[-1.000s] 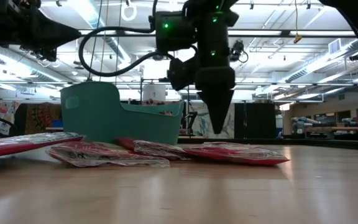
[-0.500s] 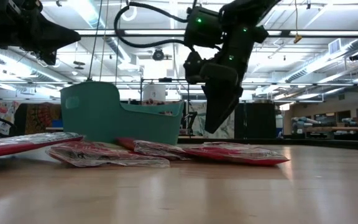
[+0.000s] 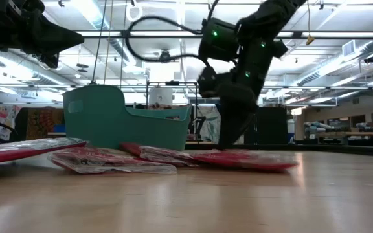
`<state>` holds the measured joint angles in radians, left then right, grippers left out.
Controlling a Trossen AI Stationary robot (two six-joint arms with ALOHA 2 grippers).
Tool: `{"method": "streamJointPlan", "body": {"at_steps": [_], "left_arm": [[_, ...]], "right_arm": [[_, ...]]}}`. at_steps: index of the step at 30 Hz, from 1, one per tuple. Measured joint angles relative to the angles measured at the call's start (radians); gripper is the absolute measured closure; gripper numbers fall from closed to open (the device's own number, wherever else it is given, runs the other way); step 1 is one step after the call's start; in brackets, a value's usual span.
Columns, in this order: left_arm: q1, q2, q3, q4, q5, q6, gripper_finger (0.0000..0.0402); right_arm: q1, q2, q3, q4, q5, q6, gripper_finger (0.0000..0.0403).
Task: Sort popcorn bags into baskets
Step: Put the red popcorn bag into the blue bin
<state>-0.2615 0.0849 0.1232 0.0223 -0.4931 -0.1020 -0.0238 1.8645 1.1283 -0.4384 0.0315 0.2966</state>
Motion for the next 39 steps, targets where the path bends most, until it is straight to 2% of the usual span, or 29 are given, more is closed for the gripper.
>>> {"method": "streamJointPlan", "body": {"at_steps": [4,7,18,22,27,33,39], "left_arm": [[0.000,0.000,0.000,0.000,0.000,0.000,0.0383],[0.000,0.000,0.000,0.000,0.000,0.000,0.0383],[0.000,0.000,0.000,-0.003,0.000,0.000,0.0383],[0.000,0.000,0.000,-0.007,0.000,0.000,0.0383],[0.000,0.000,0.000,-0.008,0.000,0.003,0.0383],[0.000,0.000,0.000,-0.011,0.000,0.001,0.0383],[0.000,0.000,0.000,-0.011,0.000,0.000,0.0383]], "right_arm": [[0.001,0.000,-0.031,0.034,0.002,-0.001,0.0185],[0.004,0.000,-0.048,0.066,0.005,-0.009,0.0214],[0.005,-0.007,-0.080,0.092,0.005,-0.005,0.0391],[0.005,-0.017,-0.056,0.078,0.005,-0.001,0.0387],[0.031,-0.026,0.068,0.001,0.045,-0.042,0.0397],[0.087,-0.026,0.252,-0.086,0.201,-0.121,0.0398],[0.120,-0.027,0.386,-0.045,0.342,-0.245,0.0400]]}}
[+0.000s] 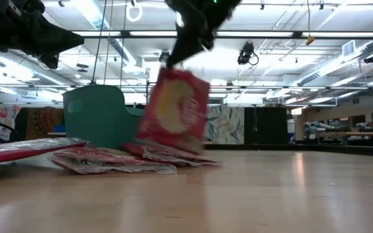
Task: Sort popcorn bags into baskets
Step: Put the red popcorn bag into the blue bin
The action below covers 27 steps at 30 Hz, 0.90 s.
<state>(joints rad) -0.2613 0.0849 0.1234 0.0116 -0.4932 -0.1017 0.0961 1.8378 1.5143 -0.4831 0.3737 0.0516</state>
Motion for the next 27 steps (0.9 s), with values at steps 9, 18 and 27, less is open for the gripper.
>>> {"method": "streamJointPlan", "body": {"at_steps": [9,18,27], "left_arm": [[0.000,0.000,0.000,0.001,0.000,0.000,0.0383],[0.000,0.000,0.000,0.001,0.000,0.001,0.0383],[0.000,0.000,0.000,0.000,0.000,0.001,0.0383]], "right_arm": [[-0.008,0.000,0.082,0.253,0.165,-0.279,0.0400],[-0.072,0.004,0.096,0.409,0.060,-0.337,0.0400],[-0.092,0.009,0.007,0.447,-0.081,-0.201,0.0400]]}}
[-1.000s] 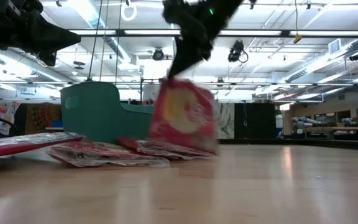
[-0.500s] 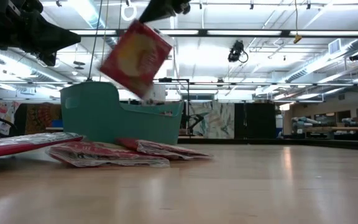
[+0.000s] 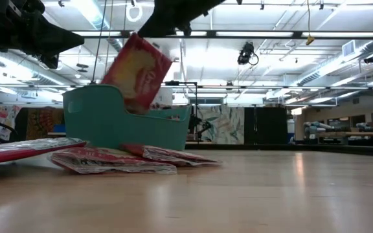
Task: Sort popcorn bags into baskets
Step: Put the red popcorn bag into the blue bin
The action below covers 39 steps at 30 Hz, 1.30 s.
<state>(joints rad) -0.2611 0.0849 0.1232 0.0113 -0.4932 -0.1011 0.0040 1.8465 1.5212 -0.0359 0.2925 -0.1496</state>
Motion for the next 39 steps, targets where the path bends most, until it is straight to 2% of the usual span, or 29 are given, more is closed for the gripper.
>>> {"method": "streamJointPlan", "body": {"at_steps": [7,11,16,22,24,28,31,34,39], "left_arm": [[0.000,0.000,0.000,0.000,0.000,0.000,0.0383],[0.000,0.000,0.000,0.000,0.000,0.000,0.0383],[0.000,0.000,0.000,0.000,0.000,-0.001,0.0383],[0.000,0.000,0.000,0.000,0.000,0.000,0.0383],[0.000,0.000,0.000,0.000,0.000,0.003,0.0383],[0.000,0.000,0.000,-0.001,0.000,0.007,0.0383],[0.000,0.000,0.000,-0.001,0.000,0.007,0.0383],[0.000,0.000,0.000,-0.001,0.000,0.007,0.0383],[0.000,0.000,0.000,-0.001,0.000,0.007,0.0383]], "right_arm": [[0.009,0.001,-0.075,0.142,0.003,0.035,0.0400],[-0.002,0.000,-0.109,0.152,0.065,0.073,0.0391],[-0.047,-0.001,-0.135,0.123,0.084,0.165,0.0345],[-0.085,-0.001,-0.139,-0.012,0.135,0.306,0.0291],[-0.087,0.000,-0.140,-0.016,0.083,0.309,0.0287],[-0.055,0.000,-0.140,-0.014,-0.149,0.294,0.0287],[-0.008,0.000,-0.140,-0.062,-0.189,0.296,0.0288],[0.055,0.000,-0.140,-0.129,-0.130,0.301,0.0288],[0.176,0.000,-0.140,-0.156,0.056,0.359,0.0288]]}}
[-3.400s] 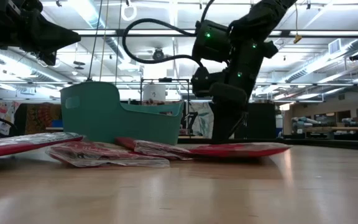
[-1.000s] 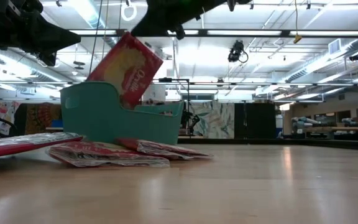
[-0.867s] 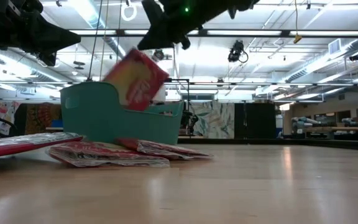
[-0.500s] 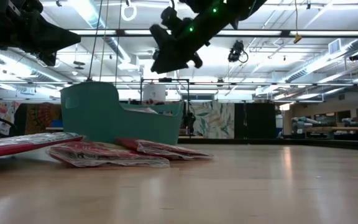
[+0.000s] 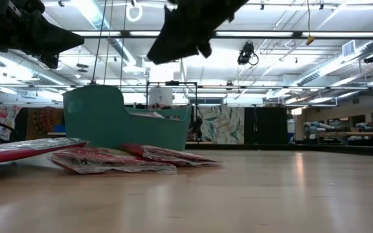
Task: Sort popcorn bags into baskets
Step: Put the red popcorn bag into the blue bin
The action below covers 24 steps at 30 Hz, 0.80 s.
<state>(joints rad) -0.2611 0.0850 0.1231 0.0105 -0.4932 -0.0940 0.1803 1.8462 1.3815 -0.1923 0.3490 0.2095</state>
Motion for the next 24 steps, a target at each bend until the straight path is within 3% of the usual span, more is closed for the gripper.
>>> {"method": "streamJointPlan", "body": {"at_steps": [5,12,15,18,24], "left_arm": [[0.000,0.000,0.000,0.006,-0.001,0.016,0.0383],[0.000,0.005,0.000,0.015,0.031,0.074,0.0383],[0.000,0.013,0.000,0.028,0.251,0.154,0.0383],[-0.001,0.035,0.000,0.110,0.483,0.190,0.0383],[-0.001,0.121,0.001,0.206,0.709,0.231,0.0383]], "right_arm": [[0.097,0.050,0.014,-0.012,0.129,0.053,0.0288],[0.135,0.176,0.104,-0.063,0.135,0.052,0.0288],[0.132,0.177,0.121,-0.105,0.156,0.052,0.0288],[0.131,0.160,0.121,-0.190,0.244,0.052,0.0288],[0.156,0.113,0.040,-0.304,0.369,0.036,0.0288]]}}
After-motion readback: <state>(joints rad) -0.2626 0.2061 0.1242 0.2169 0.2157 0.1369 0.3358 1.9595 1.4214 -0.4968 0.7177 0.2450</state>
